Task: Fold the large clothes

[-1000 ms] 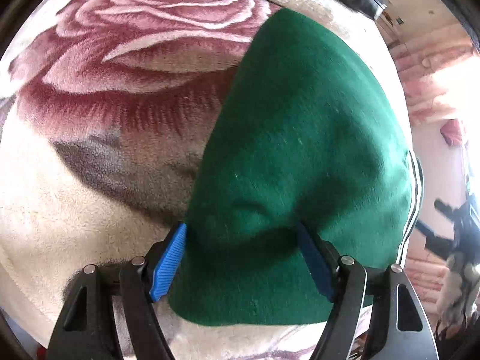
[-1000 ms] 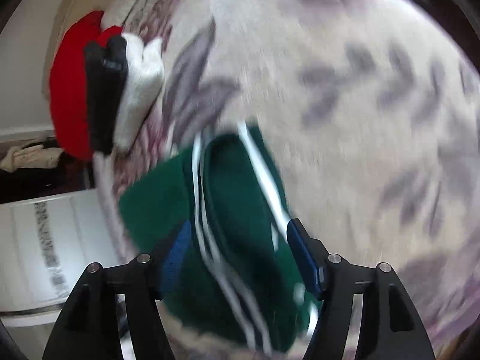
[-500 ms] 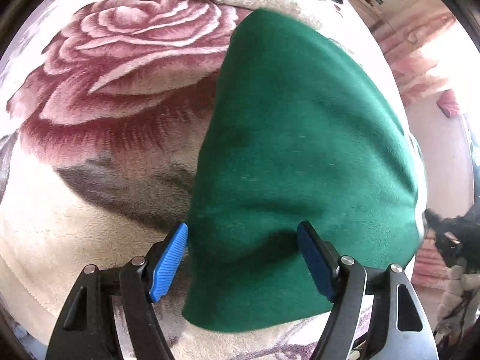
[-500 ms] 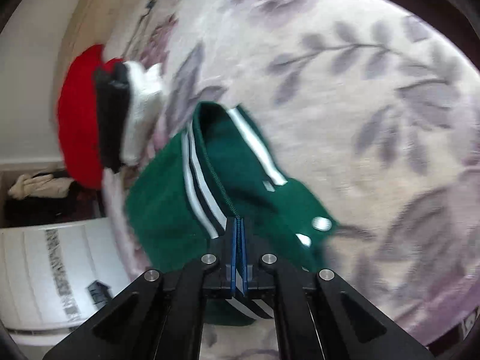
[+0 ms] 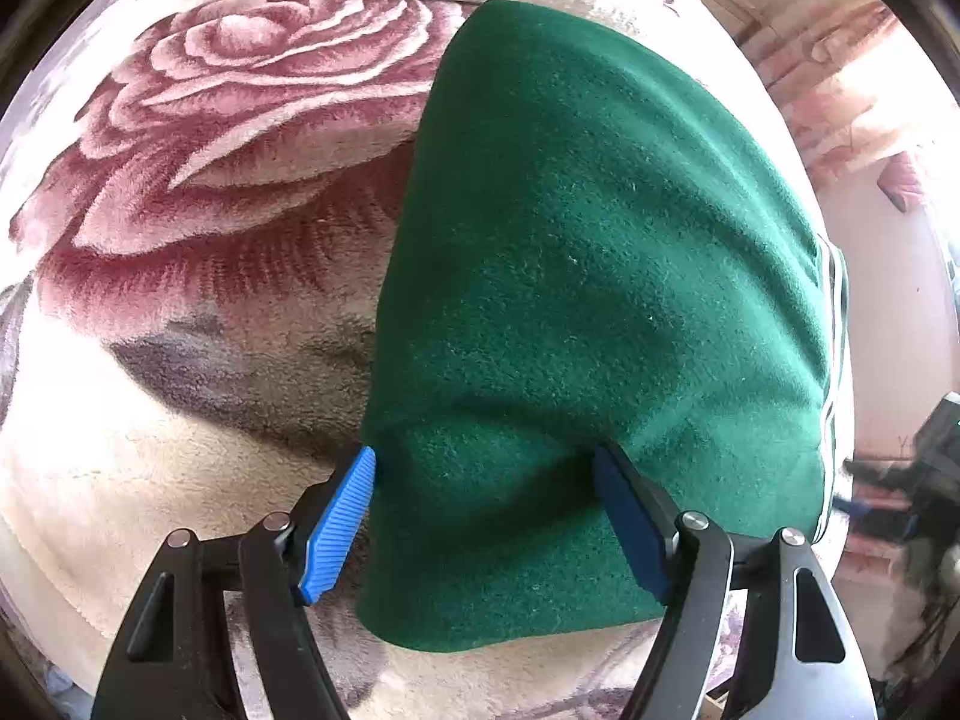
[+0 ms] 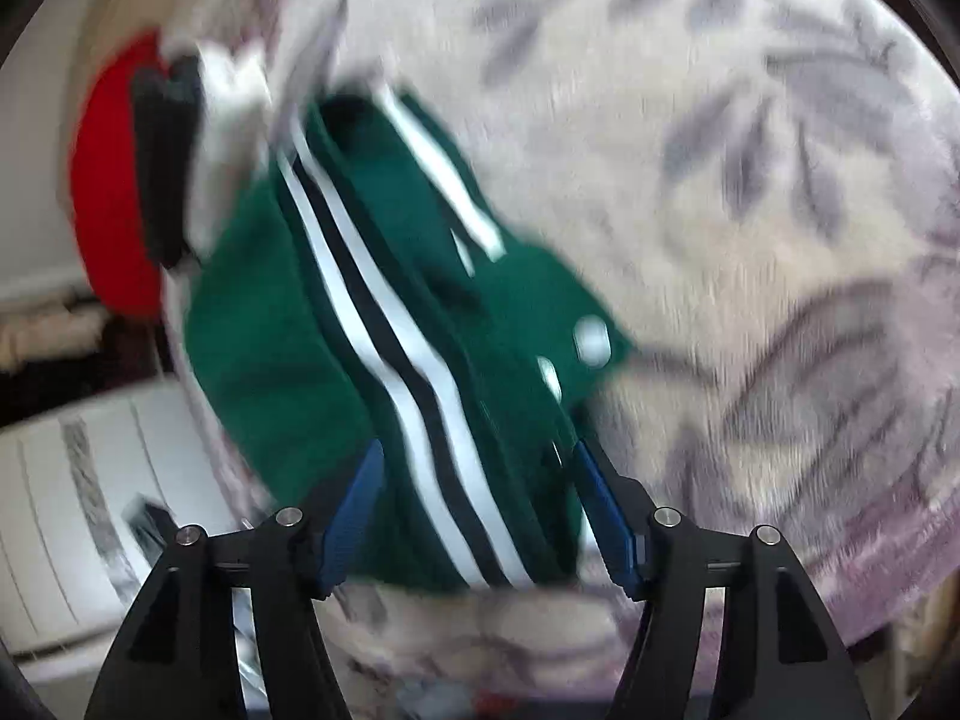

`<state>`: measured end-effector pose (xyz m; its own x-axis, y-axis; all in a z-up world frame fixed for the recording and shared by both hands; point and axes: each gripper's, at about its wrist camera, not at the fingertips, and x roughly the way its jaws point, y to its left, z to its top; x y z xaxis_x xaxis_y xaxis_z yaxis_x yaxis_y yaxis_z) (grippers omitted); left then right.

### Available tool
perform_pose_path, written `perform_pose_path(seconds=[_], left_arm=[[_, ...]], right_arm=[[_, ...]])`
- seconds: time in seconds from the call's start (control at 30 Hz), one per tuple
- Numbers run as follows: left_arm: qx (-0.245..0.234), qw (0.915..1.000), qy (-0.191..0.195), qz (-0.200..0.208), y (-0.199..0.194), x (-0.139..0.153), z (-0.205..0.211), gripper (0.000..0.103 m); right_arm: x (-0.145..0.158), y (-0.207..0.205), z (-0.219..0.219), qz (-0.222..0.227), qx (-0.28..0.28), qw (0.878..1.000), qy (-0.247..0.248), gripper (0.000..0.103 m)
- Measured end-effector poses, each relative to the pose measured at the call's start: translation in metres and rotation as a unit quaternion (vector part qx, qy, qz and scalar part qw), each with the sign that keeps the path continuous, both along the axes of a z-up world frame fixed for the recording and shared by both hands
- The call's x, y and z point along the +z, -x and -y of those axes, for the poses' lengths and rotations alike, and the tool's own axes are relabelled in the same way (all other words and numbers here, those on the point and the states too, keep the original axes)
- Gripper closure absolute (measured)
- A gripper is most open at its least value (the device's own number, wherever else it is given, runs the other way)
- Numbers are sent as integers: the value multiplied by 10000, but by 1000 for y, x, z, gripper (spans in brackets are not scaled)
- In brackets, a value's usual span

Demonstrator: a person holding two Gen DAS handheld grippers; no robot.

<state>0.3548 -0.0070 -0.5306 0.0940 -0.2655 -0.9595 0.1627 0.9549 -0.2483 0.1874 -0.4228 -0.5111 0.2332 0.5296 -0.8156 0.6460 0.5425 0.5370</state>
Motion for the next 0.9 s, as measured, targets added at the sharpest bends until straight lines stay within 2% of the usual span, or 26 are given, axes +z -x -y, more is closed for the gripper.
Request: perform_pose_path(seconds=[0.03,0.07,0.1,0.13,0.2,0.3,0.33,0.4,0.47,0.53,0.57,0.6,0.63,0.67,0.7,0.77,0.8,0.9], left_arm=[[23,10000,16,0,0,0,2,30],[30,10000,16,-3,-1,0,3,30],[34,10000,2,-1,0,1,3,30],[27,10000,8,11,0,3,4,30],[-22,10000,20,54,2,8,6,30],[-135,9998,114,75,6,11,5,30],[-178,9998,110,45,6,6,7,30],[-191,9998,11,23,6,-3,8,29],[-82,10000,-24,-25,3,-11,4,29],[66,9998,114,-129,-2,-11,-1,30],[93,9998,114,-107,-3,-9,1,30],[68,9999,73,-41,-3,-5,1,30],[29,10000,44,6,-3,-2,1,30],[27,10000,59,54,-3,1,0,30],[59,9999,106,104,-2,4,-1,30],[141,9997,195,101,-5,9,-7,30],[200,9994,258,110,-7,12,-11,30],[411,9980,478,95,-23,19,-21,30]], right_arm=[[-9,0,-6,-106,104,9999,-84,36],[-16,2,-11,-153,141,9996,-184,56],[-23,4,-17,-138,96,9998,-143,89],[-24,5,-19,-203,29,9997,-93,96],[-9,13,-13,-157,-320,9993,-62,97],[37,29,4,345,-397,9982,289,101],[42,35,11,328,-373,9979,409,101],[27,47,24,79,-499,9977,453,102],[-7,52,22,-480,-346,9952,777,103],[-41,47,16,-815,-383,9957,218,103],[-47,47,18,-824,-573,9948,-167,103],[-41,44,22,-671,-725,9946,-323,102],[-31,39,26,-471,-757,9955,-327,100],[-17,32,33,-272,-746,9967,-194,84],[-8,27,37,-145,-766,9969,-59,52],[14,9,48,358,-921,9951,27,24],[17,-5,51,592,-927,9939,-90,24],[19,-58,54,905,-727,9932,-104,24]])
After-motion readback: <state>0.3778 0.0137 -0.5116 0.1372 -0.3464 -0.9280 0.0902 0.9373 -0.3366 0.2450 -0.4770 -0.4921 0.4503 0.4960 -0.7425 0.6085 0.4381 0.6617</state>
